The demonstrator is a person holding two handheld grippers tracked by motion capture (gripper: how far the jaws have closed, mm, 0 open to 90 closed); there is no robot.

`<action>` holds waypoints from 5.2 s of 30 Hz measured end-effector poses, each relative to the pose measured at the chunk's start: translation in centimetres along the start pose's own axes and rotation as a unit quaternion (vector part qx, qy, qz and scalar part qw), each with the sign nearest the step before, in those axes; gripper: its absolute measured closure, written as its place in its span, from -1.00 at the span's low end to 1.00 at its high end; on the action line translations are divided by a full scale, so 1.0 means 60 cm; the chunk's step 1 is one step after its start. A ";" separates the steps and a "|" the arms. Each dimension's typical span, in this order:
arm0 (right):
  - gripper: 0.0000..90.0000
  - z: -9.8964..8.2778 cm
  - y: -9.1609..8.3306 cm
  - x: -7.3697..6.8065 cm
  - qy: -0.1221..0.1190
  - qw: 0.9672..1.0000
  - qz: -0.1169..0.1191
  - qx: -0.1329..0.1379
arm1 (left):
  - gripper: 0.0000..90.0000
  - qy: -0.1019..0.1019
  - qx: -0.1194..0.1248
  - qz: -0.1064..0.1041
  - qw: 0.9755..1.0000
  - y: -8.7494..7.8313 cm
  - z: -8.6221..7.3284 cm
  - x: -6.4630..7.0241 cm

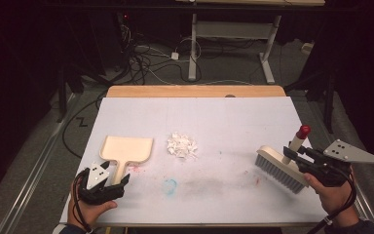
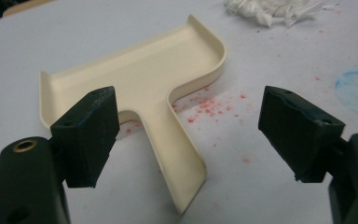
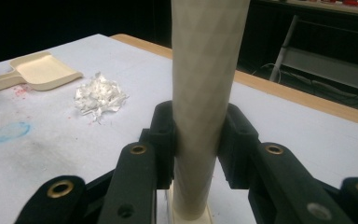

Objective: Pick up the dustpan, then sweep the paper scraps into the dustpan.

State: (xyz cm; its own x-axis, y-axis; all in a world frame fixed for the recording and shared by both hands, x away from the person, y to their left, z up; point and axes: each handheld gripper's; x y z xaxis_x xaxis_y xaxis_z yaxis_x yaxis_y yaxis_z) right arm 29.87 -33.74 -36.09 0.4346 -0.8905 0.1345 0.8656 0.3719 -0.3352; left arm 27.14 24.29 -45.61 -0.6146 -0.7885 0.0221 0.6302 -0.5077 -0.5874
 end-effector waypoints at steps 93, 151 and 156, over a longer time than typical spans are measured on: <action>0.58 0.047 0.122 -0.009 0.017 0.999 -0.044 0.003 | 0.41 0.058 -0.265 -0.165 0.948 0.056 0.136 -0.055; 0.57 0.103 0.349 -0.285 -0.009 1.000 0.021 0.015 | 0.41 0.059 -0.305 -0.179 0.934 0.114 0.150 -0.039; 0.57 0.104 0.348 -0.305 -0.011 0.999 0.037 0.017 | 0.41 0.058 -0.305 -0.181 0.933 0.115 0.150 -0.040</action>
State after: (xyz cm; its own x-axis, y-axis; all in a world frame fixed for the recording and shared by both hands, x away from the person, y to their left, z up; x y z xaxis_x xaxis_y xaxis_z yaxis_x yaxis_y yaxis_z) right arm 41.53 -8.05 -39.74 0.5024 -0.8546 0.1309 0.8389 0.4452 -0.3130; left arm 37.24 19.53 -42.43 -0.8045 -0.5430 0.2406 0.0065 -0.4132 -0.9106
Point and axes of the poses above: each handheld gripper's, and its own axes: y roughly forward along the jaws, z roughly out of its top, x roughly to its right, and after that the axes turned 12 degrees about -z, right-handed
